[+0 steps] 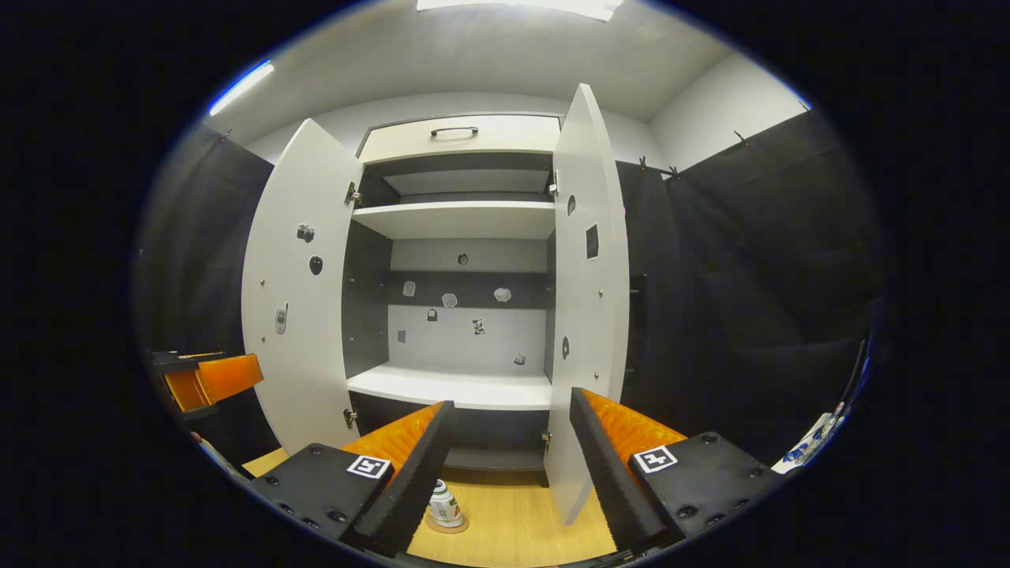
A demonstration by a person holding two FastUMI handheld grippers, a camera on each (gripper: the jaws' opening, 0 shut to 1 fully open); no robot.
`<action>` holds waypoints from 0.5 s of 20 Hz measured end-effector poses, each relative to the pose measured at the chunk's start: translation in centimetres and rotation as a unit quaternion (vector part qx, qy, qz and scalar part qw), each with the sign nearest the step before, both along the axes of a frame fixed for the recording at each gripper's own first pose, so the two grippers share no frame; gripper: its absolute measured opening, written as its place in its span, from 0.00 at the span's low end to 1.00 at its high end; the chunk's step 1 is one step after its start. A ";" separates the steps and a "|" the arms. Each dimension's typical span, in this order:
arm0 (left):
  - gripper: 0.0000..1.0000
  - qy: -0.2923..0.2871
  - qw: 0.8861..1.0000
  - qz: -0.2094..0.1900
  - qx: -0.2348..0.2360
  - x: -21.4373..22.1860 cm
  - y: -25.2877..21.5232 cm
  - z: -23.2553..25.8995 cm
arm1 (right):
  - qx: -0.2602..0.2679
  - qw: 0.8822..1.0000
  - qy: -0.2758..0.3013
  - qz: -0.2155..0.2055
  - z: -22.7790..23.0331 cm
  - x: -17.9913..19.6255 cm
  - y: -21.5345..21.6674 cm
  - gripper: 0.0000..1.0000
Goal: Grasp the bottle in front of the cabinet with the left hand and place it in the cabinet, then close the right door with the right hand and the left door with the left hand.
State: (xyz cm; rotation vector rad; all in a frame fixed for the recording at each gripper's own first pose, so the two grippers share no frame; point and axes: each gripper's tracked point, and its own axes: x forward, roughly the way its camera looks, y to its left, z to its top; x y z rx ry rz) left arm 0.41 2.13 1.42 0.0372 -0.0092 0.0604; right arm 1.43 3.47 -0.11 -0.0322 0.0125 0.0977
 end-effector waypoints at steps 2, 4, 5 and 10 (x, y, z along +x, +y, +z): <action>0.95 -0.006 1.000 -0.005 0.005 0.7 -0.4 0.5 | 0.006 1.000 0.013 0.006 -0.6 0.2 0.4 0.95; 0.95 0.000 1.000 -0.022 0.001 0.9 -1.7 0.0 | 0.005 1.000 0.017 0.001 -0.7 -0.1 -0.2 0.96; 0.95 0.001 0.999 -0.032 -0.003 1.0 -2.3 -0.1 | 0.002 1.000 0.016 -0.005 -0.6 -0.2 -0.8 0.96; 0.92 0.007 0.999 -0.042 -0.014 0.7 -2.7 -0.6 | -0.010 1.000 0.000 -0.026 0.6 -0.9 -2.5 0.96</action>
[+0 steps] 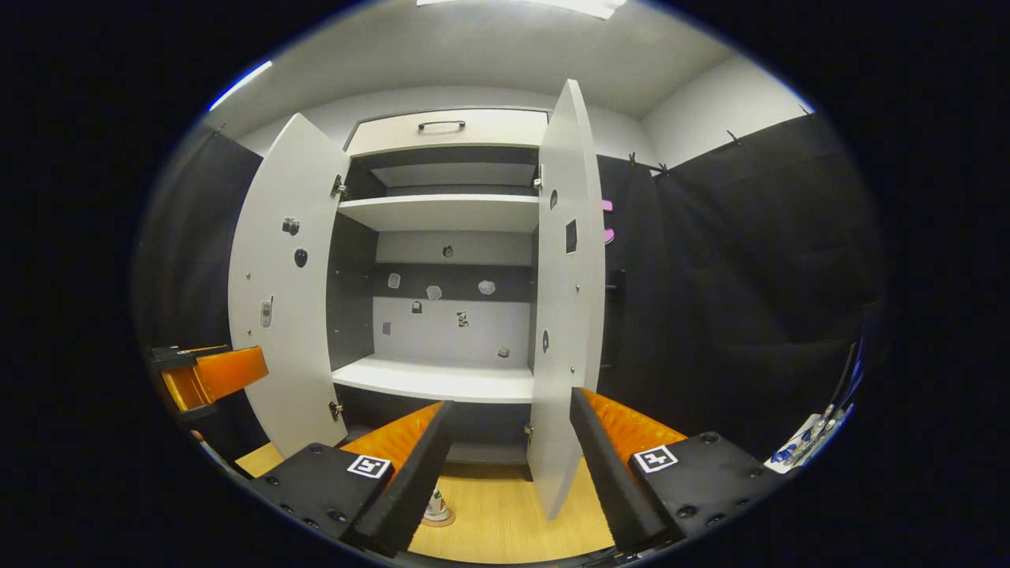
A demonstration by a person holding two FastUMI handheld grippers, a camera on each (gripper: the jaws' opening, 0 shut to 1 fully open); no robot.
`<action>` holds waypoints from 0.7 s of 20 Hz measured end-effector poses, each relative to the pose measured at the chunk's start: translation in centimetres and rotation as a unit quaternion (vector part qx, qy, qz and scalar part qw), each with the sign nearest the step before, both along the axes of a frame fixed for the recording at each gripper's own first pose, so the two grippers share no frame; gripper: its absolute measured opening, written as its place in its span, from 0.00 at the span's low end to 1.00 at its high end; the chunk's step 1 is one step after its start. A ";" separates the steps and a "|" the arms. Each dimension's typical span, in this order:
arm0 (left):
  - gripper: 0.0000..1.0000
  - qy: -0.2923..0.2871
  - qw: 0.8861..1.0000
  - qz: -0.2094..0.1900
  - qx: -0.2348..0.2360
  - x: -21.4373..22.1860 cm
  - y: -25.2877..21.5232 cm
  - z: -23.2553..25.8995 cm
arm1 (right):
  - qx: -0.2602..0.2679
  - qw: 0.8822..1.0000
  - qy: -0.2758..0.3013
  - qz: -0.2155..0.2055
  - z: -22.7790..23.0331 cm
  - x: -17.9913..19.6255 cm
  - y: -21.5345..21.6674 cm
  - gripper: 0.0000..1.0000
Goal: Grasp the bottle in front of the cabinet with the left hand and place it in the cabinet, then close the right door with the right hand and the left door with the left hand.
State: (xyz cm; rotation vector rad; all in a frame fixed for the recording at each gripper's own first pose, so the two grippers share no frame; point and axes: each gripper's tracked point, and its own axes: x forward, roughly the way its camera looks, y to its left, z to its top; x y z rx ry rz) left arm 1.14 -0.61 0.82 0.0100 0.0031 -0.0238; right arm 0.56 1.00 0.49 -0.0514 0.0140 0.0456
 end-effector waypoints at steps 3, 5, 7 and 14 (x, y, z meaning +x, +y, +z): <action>0.94 -0.005 1.000 0.005 0.003 -0.3 0.4 -0.5 | 0.005 1.000 -0.012 0.001 0.5 -0.5 -0.2 0.96; 0.95 0.001 1.000 -0.002 0.001 -0.1 0.1 -1.7 | 0.000 1.000 -0.014 0.003 0.6 -0.8 -0.2 0.96; 0.95 0.009 1.000 -0.012 -0.001 0.4 -0.5 -3.4 | -0.004 1.000 -0.014 0.002 0.6 -1.1 -0.5 0.96; 0.95 0.048 0.998 -0.038 -0.016 3.7 -3.6 -9.9 | -0.015 1.000 -0.009 -0.014 0.3 -2.1 -2.2 0.96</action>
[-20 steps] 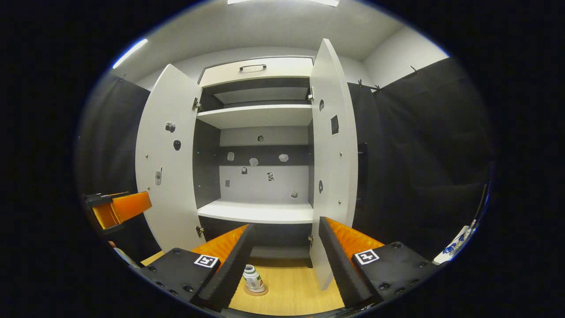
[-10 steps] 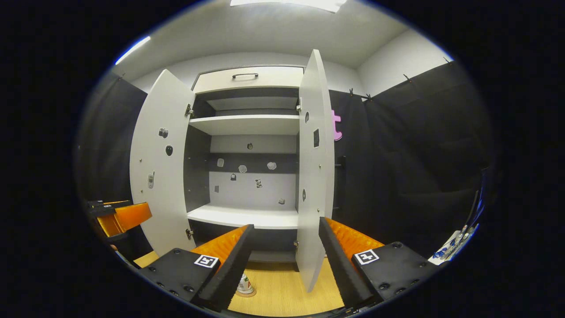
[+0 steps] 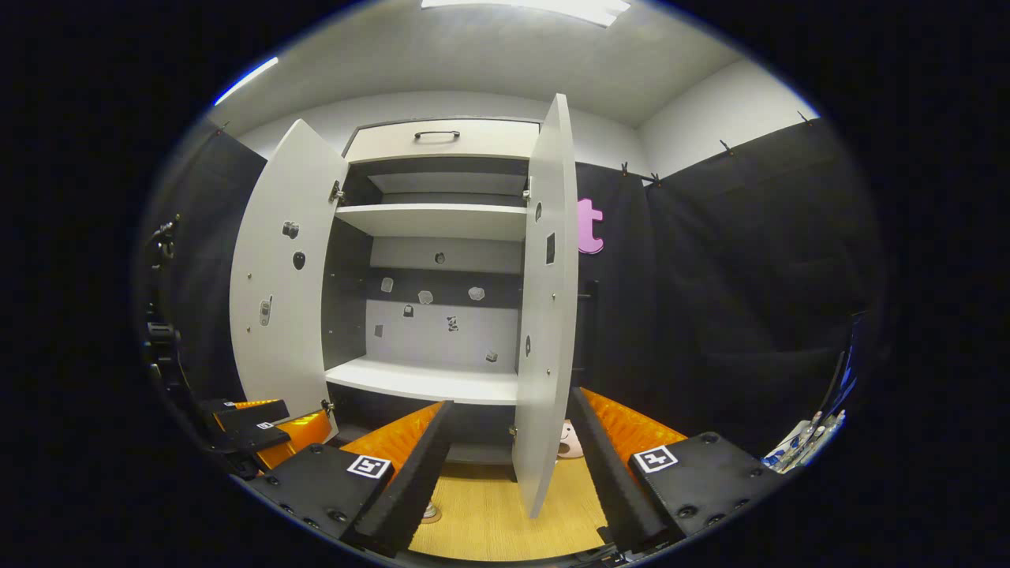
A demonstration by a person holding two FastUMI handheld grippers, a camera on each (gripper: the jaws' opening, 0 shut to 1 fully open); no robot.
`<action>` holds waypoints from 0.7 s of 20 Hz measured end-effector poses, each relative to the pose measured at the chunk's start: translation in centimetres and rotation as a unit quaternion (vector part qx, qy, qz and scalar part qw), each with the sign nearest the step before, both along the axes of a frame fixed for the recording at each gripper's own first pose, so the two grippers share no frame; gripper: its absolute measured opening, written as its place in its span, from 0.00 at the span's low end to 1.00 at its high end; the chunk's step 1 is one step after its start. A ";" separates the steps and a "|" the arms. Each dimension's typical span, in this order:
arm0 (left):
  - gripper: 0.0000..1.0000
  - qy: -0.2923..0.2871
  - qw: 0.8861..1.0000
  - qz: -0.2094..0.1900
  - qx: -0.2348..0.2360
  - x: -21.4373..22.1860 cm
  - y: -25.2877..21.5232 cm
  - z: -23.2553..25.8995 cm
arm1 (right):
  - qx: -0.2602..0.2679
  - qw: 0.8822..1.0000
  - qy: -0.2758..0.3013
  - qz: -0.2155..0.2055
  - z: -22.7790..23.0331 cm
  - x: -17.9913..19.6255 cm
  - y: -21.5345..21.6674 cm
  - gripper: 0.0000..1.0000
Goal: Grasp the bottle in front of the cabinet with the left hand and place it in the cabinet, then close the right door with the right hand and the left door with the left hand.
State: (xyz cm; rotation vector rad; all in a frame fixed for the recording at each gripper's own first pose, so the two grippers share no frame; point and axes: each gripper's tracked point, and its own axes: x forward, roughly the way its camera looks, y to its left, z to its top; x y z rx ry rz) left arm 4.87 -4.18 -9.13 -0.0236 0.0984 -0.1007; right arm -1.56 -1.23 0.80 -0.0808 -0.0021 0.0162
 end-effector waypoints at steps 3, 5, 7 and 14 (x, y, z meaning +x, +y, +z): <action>0.95 0.006 1.000 -0.004 0.009 2.3 -0.7 -2.6 | 0.001 1.000 0.006 -0.004 -0.2 -0.1 -0.8 0.96; 0.95 0.024 1.000 -0.003 0.017 3.8 -1.0 -5.2 | 0.001 1.000 0.010 -0.008 -0.3 0.0 -1.4 0.96; 0.95 0.040 0.999 -0.004 0.022 5.3 -1.4 -7.8 | 0.004 1.000 0.015 -0.012 -0.5 0.0 -2.0 0.96; 0.95 0.102 0.993 -0.007 0.060 9.3 -1.7 -17.2 | 0.011 0.999 0.035 -0.037 -1.2 0.4 -4.9 0.96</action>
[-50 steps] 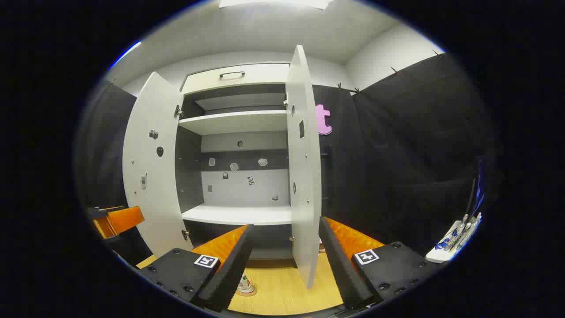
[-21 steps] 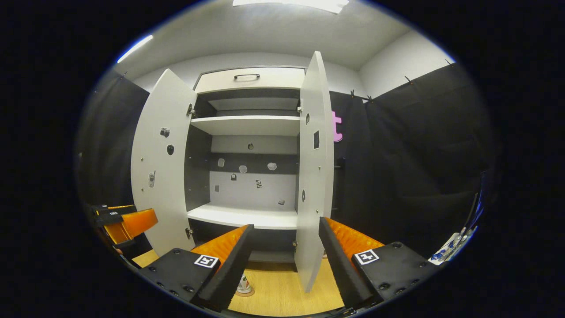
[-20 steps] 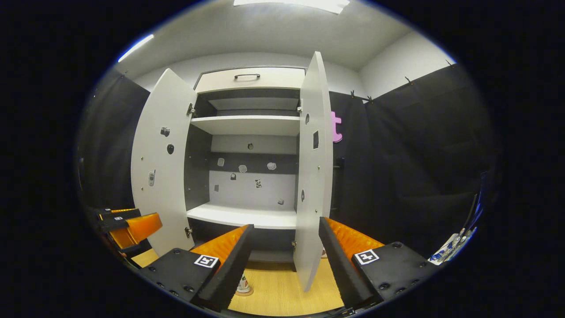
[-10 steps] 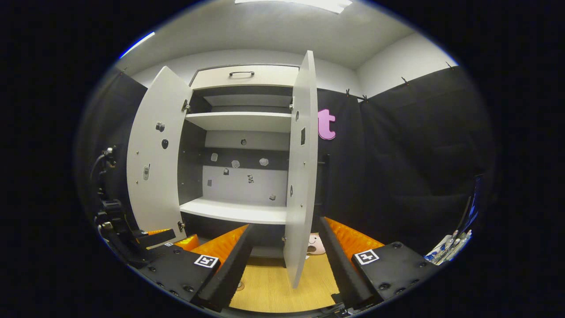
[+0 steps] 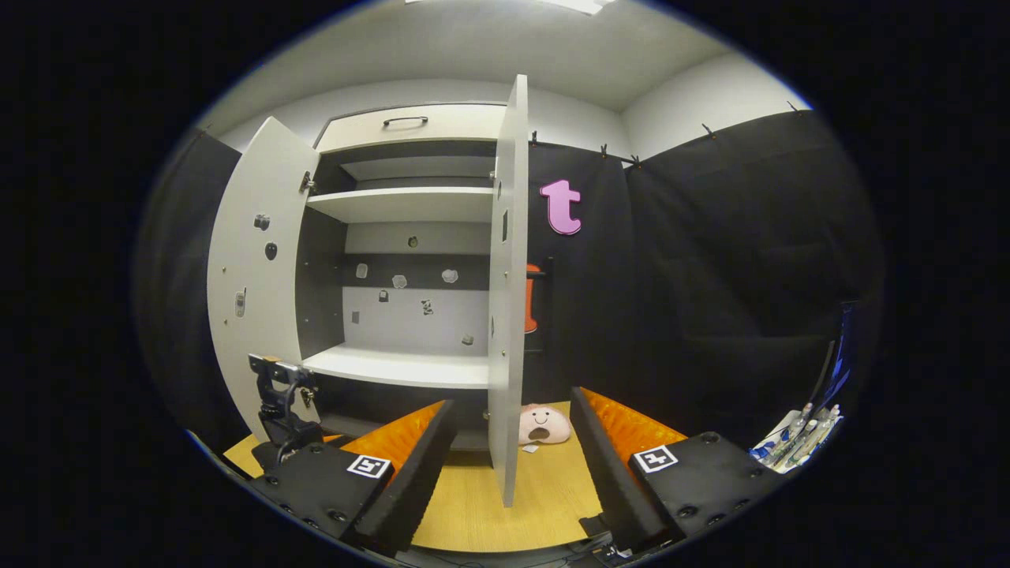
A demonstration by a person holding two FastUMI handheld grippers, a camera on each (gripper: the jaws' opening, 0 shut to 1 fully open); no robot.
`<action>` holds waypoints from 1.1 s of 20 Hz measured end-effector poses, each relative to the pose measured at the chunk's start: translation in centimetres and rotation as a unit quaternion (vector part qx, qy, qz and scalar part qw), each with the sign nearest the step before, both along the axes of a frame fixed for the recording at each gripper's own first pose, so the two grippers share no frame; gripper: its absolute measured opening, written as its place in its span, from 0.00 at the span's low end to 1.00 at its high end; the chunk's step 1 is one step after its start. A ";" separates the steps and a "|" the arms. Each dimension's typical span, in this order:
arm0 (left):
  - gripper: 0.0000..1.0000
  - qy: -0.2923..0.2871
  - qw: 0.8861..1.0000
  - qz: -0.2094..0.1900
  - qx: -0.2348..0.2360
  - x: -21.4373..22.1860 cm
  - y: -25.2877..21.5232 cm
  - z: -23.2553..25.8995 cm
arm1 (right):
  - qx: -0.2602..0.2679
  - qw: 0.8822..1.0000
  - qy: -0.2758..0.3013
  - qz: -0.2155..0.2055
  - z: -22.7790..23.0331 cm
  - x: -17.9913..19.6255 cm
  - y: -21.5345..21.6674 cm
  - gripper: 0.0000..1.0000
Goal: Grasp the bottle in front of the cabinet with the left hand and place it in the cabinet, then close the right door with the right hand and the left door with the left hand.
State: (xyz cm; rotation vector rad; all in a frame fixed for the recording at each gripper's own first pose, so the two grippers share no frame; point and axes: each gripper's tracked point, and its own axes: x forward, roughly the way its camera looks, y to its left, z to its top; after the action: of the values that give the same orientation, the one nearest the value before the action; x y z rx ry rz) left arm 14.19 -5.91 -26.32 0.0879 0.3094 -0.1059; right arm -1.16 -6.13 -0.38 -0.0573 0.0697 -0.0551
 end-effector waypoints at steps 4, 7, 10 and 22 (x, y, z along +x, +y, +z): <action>0.95 0.043 0.999 0.006 0.020 1.5 0.5 -5.5 | -0.001 1.000 0.012 -0.015 -0.8 0.3 -1.7 0.96; 0.95 0.078 0.996 0.013 0.034 1.7 1.2 -9.3 | -0.003 0.999 0.023 -0.027 -1.5 0.7 -2.8 0.96; 0.96 0.106 0.993 0.020 0.038 1.8 1.8 -12.0 | -0.004 0.999 0.035 -0.036 -2.4 1.1 -3.8 0.96; 0.77 0.137 0.990 -0.012 0.005 1.0 0.2 -5.4 | -0.004 0.997 0.071 -0.013 -4.7 3.2 -4.8 0.96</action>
State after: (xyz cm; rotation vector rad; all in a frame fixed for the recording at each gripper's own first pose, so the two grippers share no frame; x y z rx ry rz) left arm 15.16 -5.76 -31.72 0.0873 0.5835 -0.1404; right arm 2.08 -10.89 -5.12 -0.0682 0.2120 -0.0772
